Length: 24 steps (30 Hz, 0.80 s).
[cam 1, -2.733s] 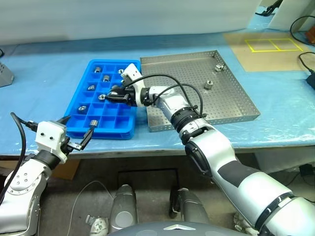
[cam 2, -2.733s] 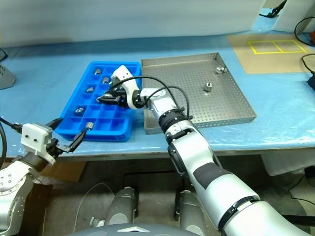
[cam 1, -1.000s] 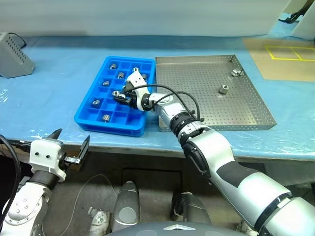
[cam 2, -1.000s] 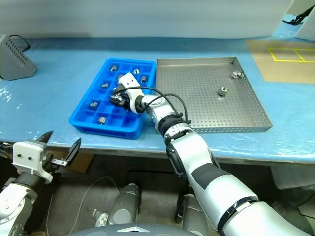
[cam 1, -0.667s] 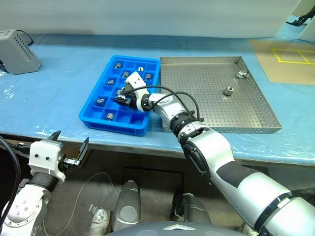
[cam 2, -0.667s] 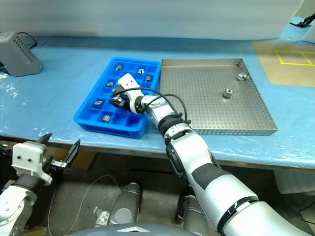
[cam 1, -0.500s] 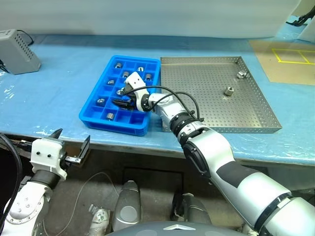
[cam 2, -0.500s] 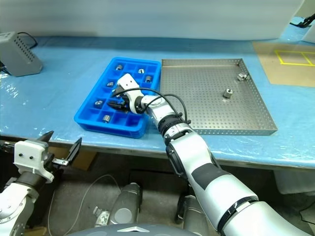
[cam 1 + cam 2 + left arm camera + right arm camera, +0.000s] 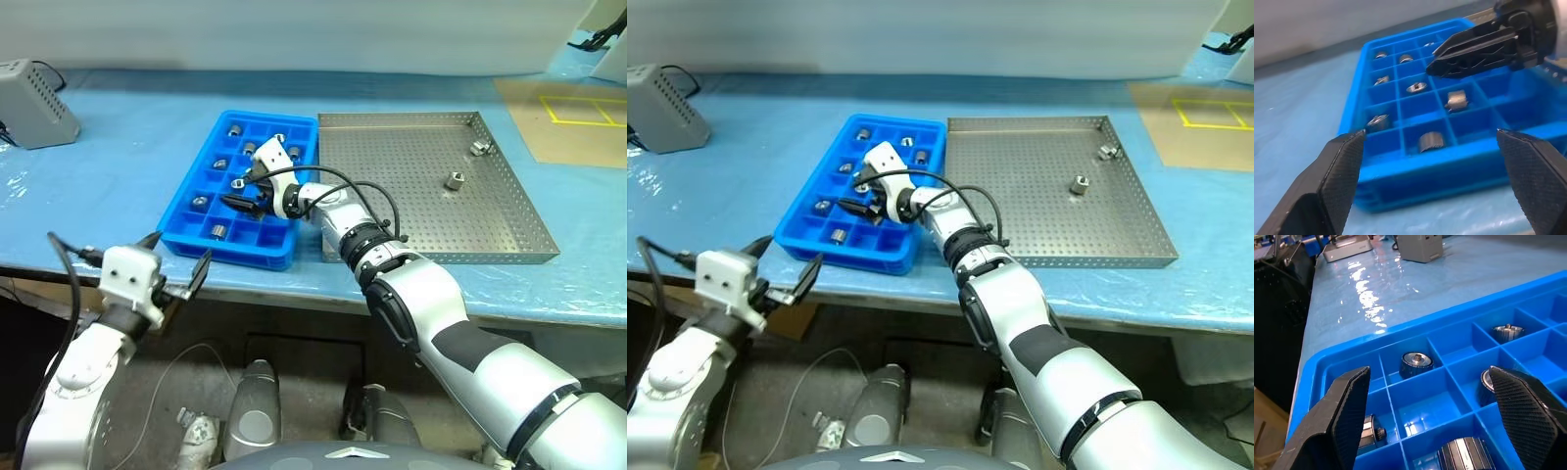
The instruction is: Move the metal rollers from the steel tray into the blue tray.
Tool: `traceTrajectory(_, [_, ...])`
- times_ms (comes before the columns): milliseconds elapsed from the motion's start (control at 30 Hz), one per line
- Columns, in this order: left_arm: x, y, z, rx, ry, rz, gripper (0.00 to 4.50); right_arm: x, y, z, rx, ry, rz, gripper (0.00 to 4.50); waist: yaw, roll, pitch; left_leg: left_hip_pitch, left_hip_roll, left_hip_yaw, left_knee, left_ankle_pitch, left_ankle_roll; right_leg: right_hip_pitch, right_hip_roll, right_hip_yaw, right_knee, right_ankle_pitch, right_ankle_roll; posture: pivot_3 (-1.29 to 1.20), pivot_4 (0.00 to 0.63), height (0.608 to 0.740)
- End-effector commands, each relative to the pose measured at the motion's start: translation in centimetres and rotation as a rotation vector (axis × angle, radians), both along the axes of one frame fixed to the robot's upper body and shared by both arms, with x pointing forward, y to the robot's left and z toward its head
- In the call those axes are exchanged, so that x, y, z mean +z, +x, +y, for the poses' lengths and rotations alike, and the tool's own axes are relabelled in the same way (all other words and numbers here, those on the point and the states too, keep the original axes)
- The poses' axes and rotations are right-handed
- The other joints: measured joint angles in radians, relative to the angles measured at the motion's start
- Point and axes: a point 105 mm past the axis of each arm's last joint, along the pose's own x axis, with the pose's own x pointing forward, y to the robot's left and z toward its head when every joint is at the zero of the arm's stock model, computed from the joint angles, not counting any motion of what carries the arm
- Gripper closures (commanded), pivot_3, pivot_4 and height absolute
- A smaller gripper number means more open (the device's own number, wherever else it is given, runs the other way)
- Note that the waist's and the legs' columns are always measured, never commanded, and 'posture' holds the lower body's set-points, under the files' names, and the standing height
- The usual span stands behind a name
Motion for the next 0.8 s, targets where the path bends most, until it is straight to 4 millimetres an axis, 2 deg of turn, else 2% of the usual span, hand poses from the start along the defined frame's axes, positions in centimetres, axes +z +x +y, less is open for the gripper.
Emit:
traceTrajectory(33, [0.8,1.2,-1.0,-0.067,0.018,-0.017,0.0,2.8,1.1,-1.2,-0.051,0.071,-0.071,0.52,-0.019,0.0,0.0,0.0,0.0,0.0,0.001,0.0,0.0,0.0,0.0,0.0,0.0,0.0,0.0,0.28,0.15,0.74])
traceTrajectory(300, [2.0,5.0,-4.0,-0.21,0.007,-0.042,0.0,4.5,3.7,-6.4,-0.214,0.112,-0.122,0.52,-0.101,-0.001,0.0,-0.002,-0.003,0.007,0.008,0.001,-0.001,0.0,0.0,0.0,0.006,0.001,-0.002,0.12,0.15,0.74])
traceTrajectory(467, [2.5,6.5,-5.8,-0.285,-0.009,-0.057,0.0,5.7,4.3,-8.2,-0.264,0.14,-0.159,0.52,-0.153,-0.001,0.0,-0.001,-0.005,0.008,0.009,0.001,-0.001,-0.001,0.0,0.001,0.009,0.001,-0.002,0.05,0.15,0.74])
traceTrajectory(600, [2.4,7.5,-6.3,-0.32,-0.007,-0.062,0.0,5.9,4.8,-9.6,-0.321,0.141,-0.167,0.52,-0.175,-0.001,0.0,-0.001,-0.005,0.008,0.009,0.001,-0.001,-0.002,0.0,0.001,0.01,0.001,-0.003,0.01,0.15,0.74])
traceTrajectory(800, [1.8,8.6,-7.9,-0.383,-0.007,-0.073,0.0,6.2,5.9,-12.0,-0.465,0.088,-0.222,0.52,-0.177,-0.001,0.0,-0.001,-0.005,0.008,0.01,0.001,0.0,-0.001,0.0,0.001,0.01,0.001,-0.003,-0.03,0.15,0.74])
